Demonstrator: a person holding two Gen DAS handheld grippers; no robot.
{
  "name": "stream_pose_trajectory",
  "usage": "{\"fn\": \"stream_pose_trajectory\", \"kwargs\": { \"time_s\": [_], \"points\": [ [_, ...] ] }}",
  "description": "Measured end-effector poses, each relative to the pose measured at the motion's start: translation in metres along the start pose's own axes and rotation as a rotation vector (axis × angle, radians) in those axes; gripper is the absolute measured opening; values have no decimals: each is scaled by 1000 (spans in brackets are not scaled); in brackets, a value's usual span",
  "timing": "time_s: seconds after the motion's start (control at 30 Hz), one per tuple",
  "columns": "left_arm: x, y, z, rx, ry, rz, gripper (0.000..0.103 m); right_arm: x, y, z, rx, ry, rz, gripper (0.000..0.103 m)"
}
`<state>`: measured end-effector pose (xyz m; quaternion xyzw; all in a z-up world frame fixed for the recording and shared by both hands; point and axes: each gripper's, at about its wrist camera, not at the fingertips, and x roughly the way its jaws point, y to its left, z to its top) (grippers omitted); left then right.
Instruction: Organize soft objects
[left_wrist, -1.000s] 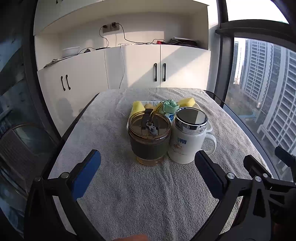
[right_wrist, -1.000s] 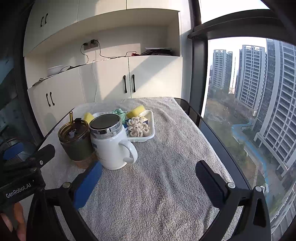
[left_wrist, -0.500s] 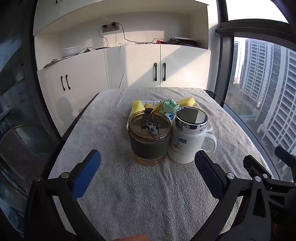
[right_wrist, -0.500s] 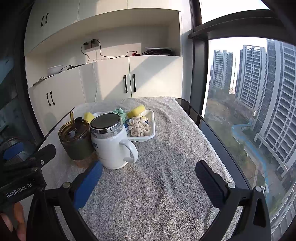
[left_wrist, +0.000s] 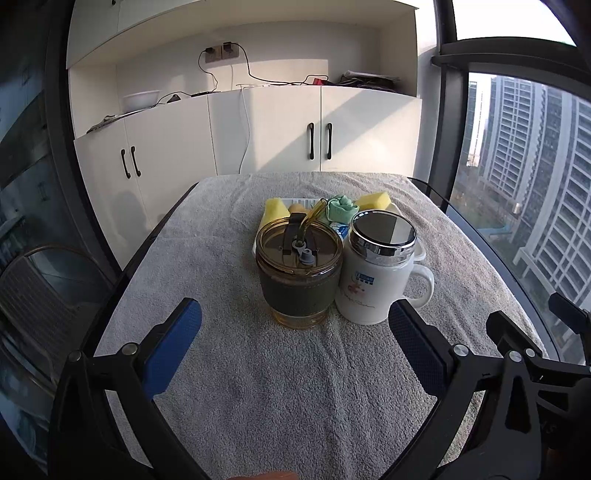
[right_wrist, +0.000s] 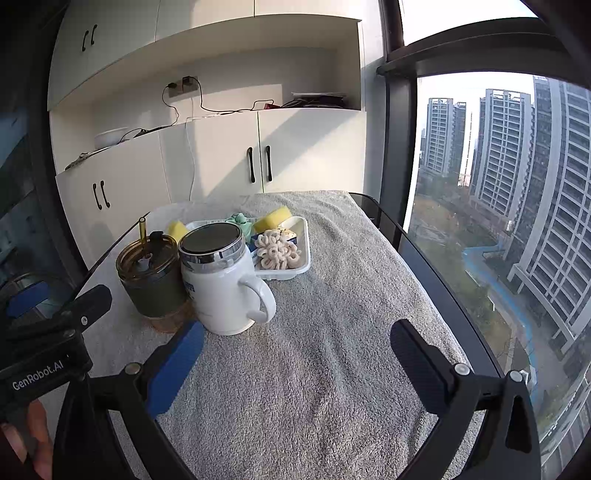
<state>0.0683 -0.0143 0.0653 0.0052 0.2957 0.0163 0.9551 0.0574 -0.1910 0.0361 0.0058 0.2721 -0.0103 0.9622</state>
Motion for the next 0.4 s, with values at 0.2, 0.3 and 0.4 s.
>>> {"fn": "stream_pose_trajectory", "kwargs": {
  "time_s": [0.2, 0.3, 0.4],
  "points": [
    [1, -2, -1, 7, -2, -5, 103, 3, -1, -1, -4, 7, 3, 103],
    [1, -2, -2, 6, -11, -4, 103, 4, -2, -2, -3, 9, 3, 103],
    [0, -2, -1, 5, -18, -1, 103, 5, -4, -2, -2, 12, 6, 103]
  ]
}}
